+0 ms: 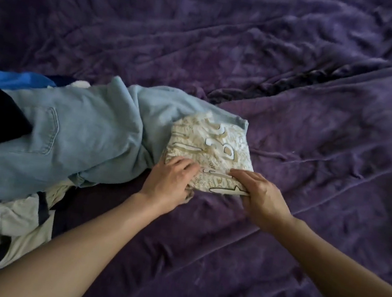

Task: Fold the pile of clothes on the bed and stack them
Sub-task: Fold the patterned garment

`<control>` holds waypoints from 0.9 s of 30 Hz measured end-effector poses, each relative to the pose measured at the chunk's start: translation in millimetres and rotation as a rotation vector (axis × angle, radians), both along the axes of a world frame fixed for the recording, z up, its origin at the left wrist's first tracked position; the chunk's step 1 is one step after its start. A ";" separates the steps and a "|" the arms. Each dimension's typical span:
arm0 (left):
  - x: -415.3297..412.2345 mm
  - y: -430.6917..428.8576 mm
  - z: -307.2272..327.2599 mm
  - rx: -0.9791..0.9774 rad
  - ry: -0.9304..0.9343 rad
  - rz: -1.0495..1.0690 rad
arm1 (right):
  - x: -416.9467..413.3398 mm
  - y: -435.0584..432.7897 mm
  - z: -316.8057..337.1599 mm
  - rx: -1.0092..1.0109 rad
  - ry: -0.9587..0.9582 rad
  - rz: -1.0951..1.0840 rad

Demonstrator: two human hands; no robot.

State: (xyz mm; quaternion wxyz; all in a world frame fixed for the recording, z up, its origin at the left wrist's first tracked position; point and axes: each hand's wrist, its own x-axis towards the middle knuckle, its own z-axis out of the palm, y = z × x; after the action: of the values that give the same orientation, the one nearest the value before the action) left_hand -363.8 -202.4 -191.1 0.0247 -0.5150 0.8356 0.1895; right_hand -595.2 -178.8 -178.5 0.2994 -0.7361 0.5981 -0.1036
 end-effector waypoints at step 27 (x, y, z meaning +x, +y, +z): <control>-507.5 71.1 257.0 -0.370 -0.042 -0.409 | -491.2 146.6 232.3 -0.347 0.333 -0.192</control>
State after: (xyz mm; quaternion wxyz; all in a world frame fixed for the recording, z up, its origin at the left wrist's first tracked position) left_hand -871.4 -131.4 65.9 -0.0147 -0.3352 0.9419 0.0139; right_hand -1086.3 -32.1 53.8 0.0549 -0.7230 0.6798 -0.1100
